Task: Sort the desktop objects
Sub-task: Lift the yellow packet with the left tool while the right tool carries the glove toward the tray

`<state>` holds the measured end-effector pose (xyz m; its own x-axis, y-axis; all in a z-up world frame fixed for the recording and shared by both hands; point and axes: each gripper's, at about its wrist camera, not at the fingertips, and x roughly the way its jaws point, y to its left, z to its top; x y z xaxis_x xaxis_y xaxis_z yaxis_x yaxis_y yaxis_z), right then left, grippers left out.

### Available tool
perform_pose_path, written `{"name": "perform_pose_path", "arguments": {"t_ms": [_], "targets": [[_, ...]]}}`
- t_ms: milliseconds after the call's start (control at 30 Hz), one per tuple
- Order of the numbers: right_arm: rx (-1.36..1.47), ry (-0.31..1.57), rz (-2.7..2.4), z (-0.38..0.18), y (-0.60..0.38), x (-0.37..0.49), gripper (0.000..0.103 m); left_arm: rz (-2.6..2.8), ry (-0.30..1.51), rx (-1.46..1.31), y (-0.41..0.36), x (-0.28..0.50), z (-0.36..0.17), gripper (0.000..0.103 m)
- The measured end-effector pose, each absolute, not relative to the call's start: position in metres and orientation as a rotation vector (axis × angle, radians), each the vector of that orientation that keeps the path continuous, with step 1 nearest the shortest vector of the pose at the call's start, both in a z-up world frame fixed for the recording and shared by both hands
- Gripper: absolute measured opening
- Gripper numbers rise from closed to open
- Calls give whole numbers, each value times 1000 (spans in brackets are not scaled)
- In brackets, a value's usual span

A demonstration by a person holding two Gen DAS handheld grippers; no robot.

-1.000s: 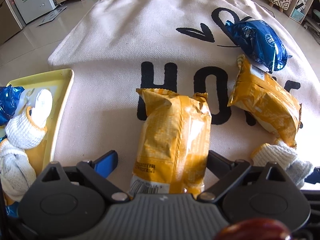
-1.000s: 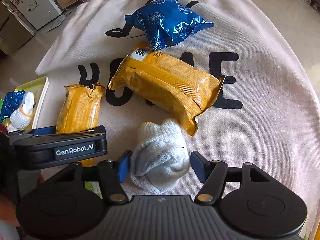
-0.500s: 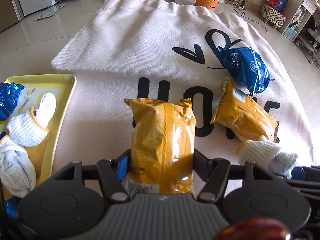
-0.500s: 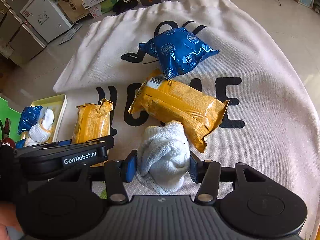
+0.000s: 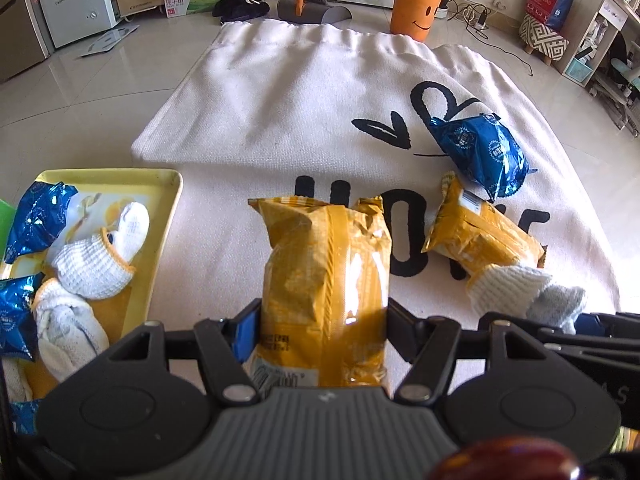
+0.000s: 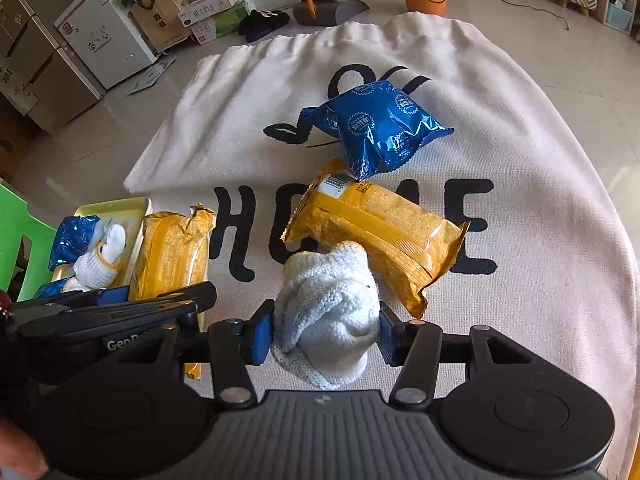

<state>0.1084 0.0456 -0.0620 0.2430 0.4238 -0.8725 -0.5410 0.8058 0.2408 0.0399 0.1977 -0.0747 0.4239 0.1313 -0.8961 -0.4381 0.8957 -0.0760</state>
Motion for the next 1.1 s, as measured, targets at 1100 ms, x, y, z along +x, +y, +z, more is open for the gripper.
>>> {"name": "perform_pose_path", "arguments": {"t_ms": [1100], "targets": [[-163,1107,735,-48,78,88,52,440,974,-419,243,19,-30,63]]}}
